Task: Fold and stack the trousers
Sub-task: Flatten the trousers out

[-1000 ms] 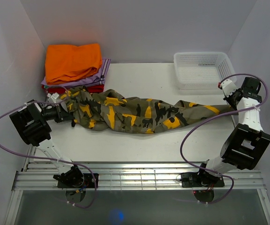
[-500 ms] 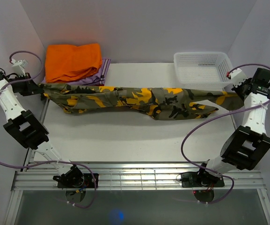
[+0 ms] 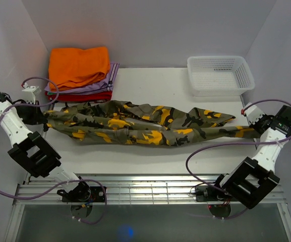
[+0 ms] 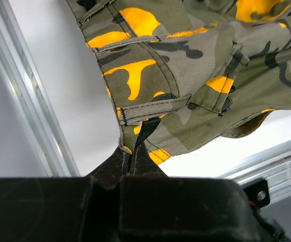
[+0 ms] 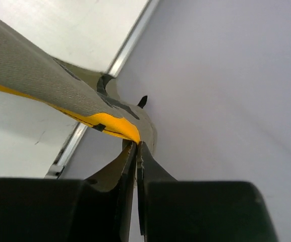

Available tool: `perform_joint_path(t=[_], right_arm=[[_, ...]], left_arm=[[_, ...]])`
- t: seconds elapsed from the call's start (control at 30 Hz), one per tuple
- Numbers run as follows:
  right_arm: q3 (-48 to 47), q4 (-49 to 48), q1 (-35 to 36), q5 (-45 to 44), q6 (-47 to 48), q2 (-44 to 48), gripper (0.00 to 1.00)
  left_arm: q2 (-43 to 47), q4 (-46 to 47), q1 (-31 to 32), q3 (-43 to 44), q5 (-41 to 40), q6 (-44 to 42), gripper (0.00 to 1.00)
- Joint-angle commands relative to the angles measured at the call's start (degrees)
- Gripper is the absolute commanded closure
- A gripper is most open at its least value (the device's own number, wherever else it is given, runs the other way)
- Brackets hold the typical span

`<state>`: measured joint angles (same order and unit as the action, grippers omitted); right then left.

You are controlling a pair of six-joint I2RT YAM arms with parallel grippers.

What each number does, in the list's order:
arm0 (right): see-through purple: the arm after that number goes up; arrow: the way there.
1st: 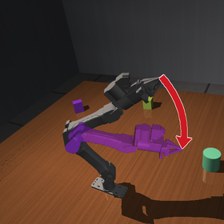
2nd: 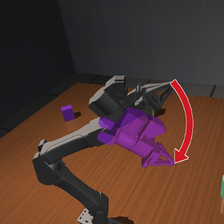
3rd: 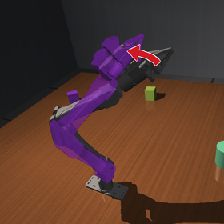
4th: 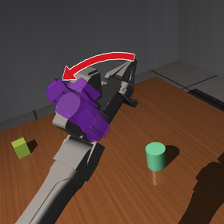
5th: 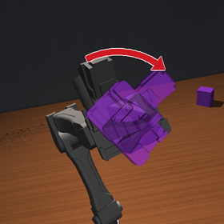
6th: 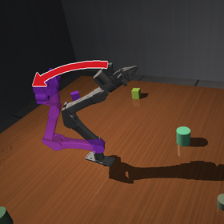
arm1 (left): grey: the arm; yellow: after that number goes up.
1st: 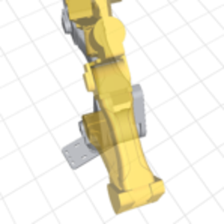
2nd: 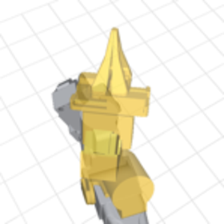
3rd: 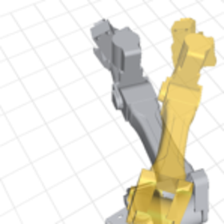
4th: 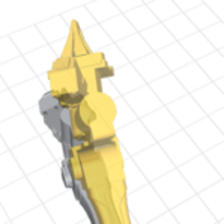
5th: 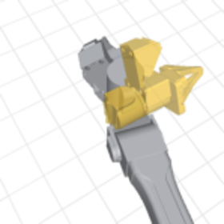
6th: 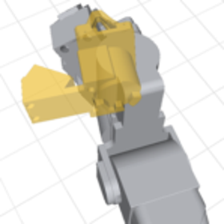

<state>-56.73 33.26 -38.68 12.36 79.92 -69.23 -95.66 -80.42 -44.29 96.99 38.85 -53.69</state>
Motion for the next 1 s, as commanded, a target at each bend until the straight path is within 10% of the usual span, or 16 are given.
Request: perform_joint_path(t=[0.0,0.13,0.17,0.2,0.27,0.37,0.6,0.77,0.97], right_arm=[[7.6,-2.1,-4.4,0.9,14.5,5.7,0.92],[15.1,-1.4,-8.3,2.3,24.0,9.5,0.61],[15.4,-1.3,-9.7,3.8,25.2,10.3,0.32],[15.0,-0.4,-10.0,4.4,26.7,10.4,0.19],[13.1,1.1,-10.8,5.7,27.4,9.6,0.04],[7.3,4.1,-11.8,6.7,27.0,6.6,0.05],[-10.2,20.9,-7.6,11.8,15.0,-2.4,0.09],[-2.6,22.2,4.5,4.9,6.7,-1.4,0.28],[7.4,18.0,7.9,-1.6,14.4,2.6,0.28]], left_arm=[[5.0,0.1,-3.9,-5.4,-5.9,-9.9,1.00],[5.0,0.1,-5.4,-17.1,-12.9,-14.6,0.98],[4.9,0.0,-5.8,-18.6,-14.0,-15.9,0.85],[4.9,0.0,-6.2,-19.7,-15.8,-16.4,0.55],[4.7,0.0,-8.2,-20.3,-15.9,-17.6,0.41],[4.4,0.1,-11.9,-18.2,-13.4,-18.0,0.10],[5.8,0.1,-14.9,-10.7,-1.1,-16.0,0.03],[5.9,0.1,-4.9,-12.7,-0.8,-10.1,0.03],[4.3,0.1,2.6,-16.0,1.8,-6.0,0.04]])
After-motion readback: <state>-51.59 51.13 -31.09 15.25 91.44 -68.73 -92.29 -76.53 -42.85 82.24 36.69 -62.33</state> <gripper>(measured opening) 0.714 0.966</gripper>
